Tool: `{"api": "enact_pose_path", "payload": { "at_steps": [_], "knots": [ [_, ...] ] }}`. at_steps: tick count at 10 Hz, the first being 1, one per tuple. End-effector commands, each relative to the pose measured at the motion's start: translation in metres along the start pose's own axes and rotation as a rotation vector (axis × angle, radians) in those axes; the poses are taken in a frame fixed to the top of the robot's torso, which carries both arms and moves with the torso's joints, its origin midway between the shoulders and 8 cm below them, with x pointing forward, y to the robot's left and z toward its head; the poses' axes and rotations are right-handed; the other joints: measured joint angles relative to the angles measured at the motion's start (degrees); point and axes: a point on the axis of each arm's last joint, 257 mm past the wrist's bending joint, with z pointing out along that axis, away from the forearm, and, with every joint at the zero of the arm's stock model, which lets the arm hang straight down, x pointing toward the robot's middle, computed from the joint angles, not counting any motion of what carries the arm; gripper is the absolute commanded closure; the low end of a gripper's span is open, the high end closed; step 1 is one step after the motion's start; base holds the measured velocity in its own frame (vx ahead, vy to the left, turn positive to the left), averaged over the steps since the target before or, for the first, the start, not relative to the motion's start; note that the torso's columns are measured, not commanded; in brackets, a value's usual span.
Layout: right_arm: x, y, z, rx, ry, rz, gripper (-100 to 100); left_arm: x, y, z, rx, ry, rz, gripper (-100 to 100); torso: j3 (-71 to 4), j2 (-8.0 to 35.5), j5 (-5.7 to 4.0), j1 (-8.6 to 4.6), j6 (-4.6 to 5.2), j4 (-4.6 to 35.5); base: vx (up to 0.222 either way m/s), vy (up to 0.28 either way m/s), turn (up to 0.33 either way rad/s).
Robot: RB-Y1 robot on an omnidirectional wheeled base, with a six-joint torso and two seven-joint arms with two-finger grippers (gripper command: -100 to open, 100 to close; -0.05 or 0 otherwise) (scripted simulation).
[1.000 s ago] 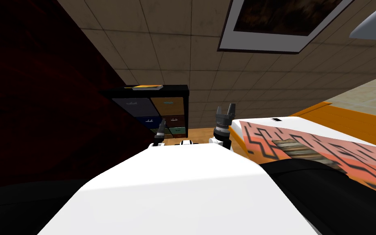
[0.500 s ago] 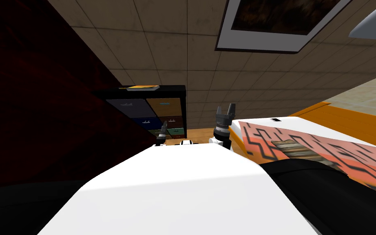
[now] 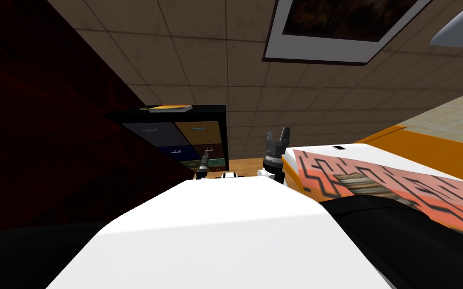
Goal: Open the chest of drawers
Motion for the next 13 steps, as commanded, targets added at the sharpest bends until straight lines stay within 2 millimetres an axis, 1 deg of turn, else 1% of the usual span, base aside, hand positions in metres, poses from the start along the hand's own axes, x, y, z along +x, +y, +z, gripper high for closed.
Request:
{"api": "enact_pose_path", "payload": {
  "at_steps": [1,3,4,5,6,7,10,11,12,13],
  "knots": [
    [0.000,0.000,0.000,0.000,0.000,0.000,0,0.006,0.003,-0.002,-0.008,-0.006,-0.017,-100,0.0,0.0,0.01,0.06,0.00,0.0,0.007,-0.011,0.000],
    [0.000,0.000,0.000,0.000,0.000,0.000,0,0.003,-0.004,0.009,-0.009,-0.008,-0.016,-100,0.0,-0.1,0.02,0.07,0.00,0.0,0.047,-0.004,-0.010],
    [0.000,0.000,0.000,0.000,0.000,0.000,0,0.004,-0.002,0.006,-0.006,-0.008,-0.017,-100,-0.1,-0.1,0.01,0.02,0.00,0.0,0.026,-0.001,-0.001],
    [0.000,0.000,0.000,0.000,0.000,0.000,0,0.006,0.002,0.000,-0.008,-0.007,-0.018,100,0.0,0.0,0.00,0.00,0.00,0.0,-0.033,0.003,0.014],
    [0.000,0.000,0.000,0.000,0.000,0.000,0,0.005,0.000,0.003,-0.010,-0.007,-0.018,100,0.1,0.2,0.01,0.01,0.00,0.0,-0.022,0.001,0.004],
    [0.000,0.000,0.000,0.000,0.000,0.000,0,0.005,-0.004,0.002,-0.005,-0.005,-0.018,100,0.1,0.1,0.00,0.00,0.01,0.0,-0.123,0.003,0.015],
    [0.000,0.000,0.000,0.000,0.000,0.000,0,0.004,-0.011,0.001,-0.001,-0.002,-0.018,100,0.1,0.2,-0.02,-0.05,0.01,0.1,-0.195,-0.018,0.015],
    [0.000,0.000,0.000,0.000,0.000,0.000,0,0.005,-0.009,0.001,-0.001,-0.003,-0.018,100,0.0,0.1,-0.01,-0.03,0.00,0.0,-0.096,-0.010,0.002],
    [0.000,0.000,0.000,0.000,0.000,0.000,0,-0.003,-0.006,0.000,-0.002,0.019,0.019,-100,-0.2,-0.3,0.01,0.03,0.00,-0.1,-0.016,-0.006,-0.004],
    [0.000,0.000,0.000,0.000,0.000,0.000,0,-0.006,-0.005,-0.001,-0.001,0.028,0.033,-100,-0.3,-0.5,0.02,0.06,-0.01,-0.1,0.000,0.000,0.000]
  ]
}}
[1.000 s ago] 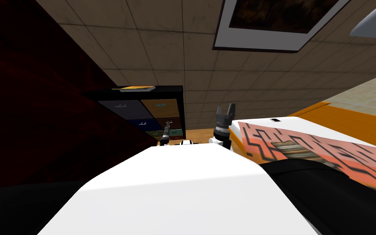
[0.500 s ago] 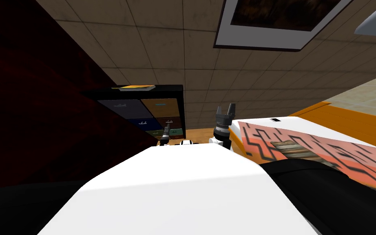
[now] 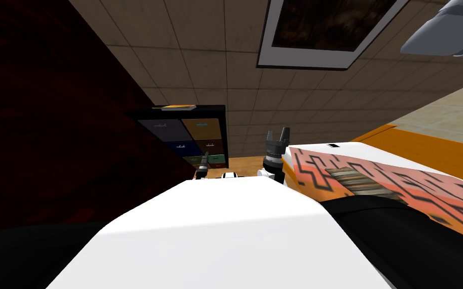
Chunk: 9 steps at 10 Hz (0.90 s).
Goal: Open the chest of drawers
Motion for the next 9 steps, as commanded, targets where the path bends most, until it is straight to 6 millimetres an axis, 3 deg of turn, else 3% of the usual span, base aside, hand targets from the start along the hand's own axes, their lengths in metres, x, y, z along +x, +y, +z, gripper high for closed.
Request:
{"api": "enact_pose_path", "payload": {
  "at_steps": [1,4,6,9],
  "knots": [
    [0.000,0.000,0.000,0.000,0.000,0.000,0,-0.012,0.005,-0.001,0.000,0.031,0.052,-100,0.1,0.1,0.00,-0.01,0.00,0.0,0.032,0.000,-0.001],
    [0.000,0.000,0.000,0.000,0.000,0.000,0,-0.019,0.007,0.005,-0.008,0.039,0.073,-100,0.2,0.3,-0.04,-0.18,0.02,0.1,0.114,-0.024,-0.010],
    [0.000,0.000,0.000,0.000,0.000,0.000,0,-0.010,0.004,0.010,-0.015,0.011,0.024,-100,0.2,0.3,0.00,-0.02,0.01,0.1,0.145,-0.009,-0.006],
    [0.000,0.000,0.000,0.000,0.000,0.000,0,0.001,0.000,0.013,-0.018,-0.015,-0.025,-100,0.5,0.9,-0.01,-0.03,0.01,0.2,0.011,-0.003,-0.001]
  ]
}}
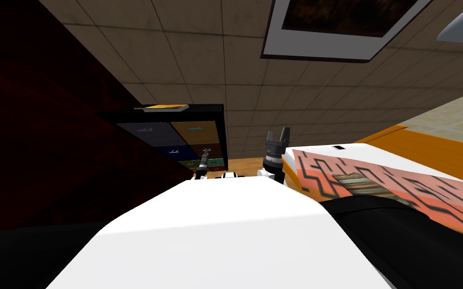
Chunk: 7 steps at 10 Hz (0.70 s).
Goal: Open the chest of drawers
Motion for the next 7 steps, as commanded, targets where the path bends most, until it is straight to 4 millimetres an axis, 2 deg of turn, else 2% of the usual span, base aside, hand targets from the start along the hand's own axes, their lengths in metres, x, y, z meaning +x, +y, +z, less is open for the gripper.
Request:
{"api": "enact_pose_path", "payload": {
  "at_steps": [1,3,4,5,7],
  "knots": [
    [0.0000,0.0000,0.0000,0.000,0.000,0.000,0,0.0029,-0.0013,0.0005,-0.001,-0.009,-0.016,-100,-0.1,-0.1,0.00,0.00,0.00,0.0,-0.006,0.000,-0.001],
    [0.0000,0.0000,0.0000,0.000,0.000,0.000,0,-0.0005,-0.0090,0.0090,-0.002,-0.012,-0.017,-100,-0.3,-0.6,-0.01,-0.03,0.00,-0.2,0.059,-0.001,-0.016],
    [0.0000,0.0000,0.0000,0.000,0.000,0.000,0,0.0003,-0.0077,0.0071,0.000,-0.012,-0.017,-100,-0.4,-0.6,-0.01,-0.02,0.00,-0.2,0.033,0.001,-0.004],
    [0.0000,0.0000,0.0000,0.000,0.000,0.000,0,0.0028,-0.0023,0.0015,-0.001,-0.010,-0.018,100,-0.3,-0.4,0.00,-0.02,-0.01,-0.1,-0.041,-0.001,0.027],
    [0.0000,0.0000,0.0000,0.000,0.000,0.000,0,0.0025,-0.0103,0.0032,0.004,-0.008,-0.019,100,-0.2,-0.3,0.03,0.03,0.00,-0.2,-0.072,-0.001,0.009]
  ]
}}
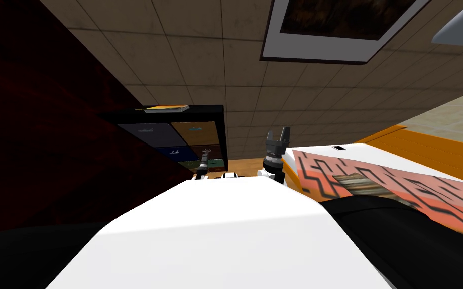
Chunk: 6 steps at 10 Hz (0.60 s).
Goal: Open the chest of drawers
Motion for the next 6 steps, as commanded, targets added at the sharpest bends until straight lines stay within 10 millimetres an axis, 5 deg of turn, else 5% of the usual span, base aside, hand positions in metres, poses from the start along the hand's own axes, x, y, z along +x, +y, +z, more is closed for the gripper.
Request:
{"api": "enact_pose_path", "payload": {
  "at_steps": [1,6],
  "knots": [
    [0.0000,0.0000,0.0000,0.000,0.000,0.000,0,-0.0003,-0.0046,-0.0011,0.000,0.004,0.001,100,0.1,0.2,-0.04,-0.02,-0.04,0.1,-0.166,-0.006,0.010],
    [0.0000,0.0000,0.0000,0.000,0.000,0.000,0,0.0020,-0.0068,-0.0089,-0.008,0.012,-0.001,100,-0.1,0.0,-0.11,-0.07,-0.08,0.1,-0.152,0.000,0.007]
  ]
}}
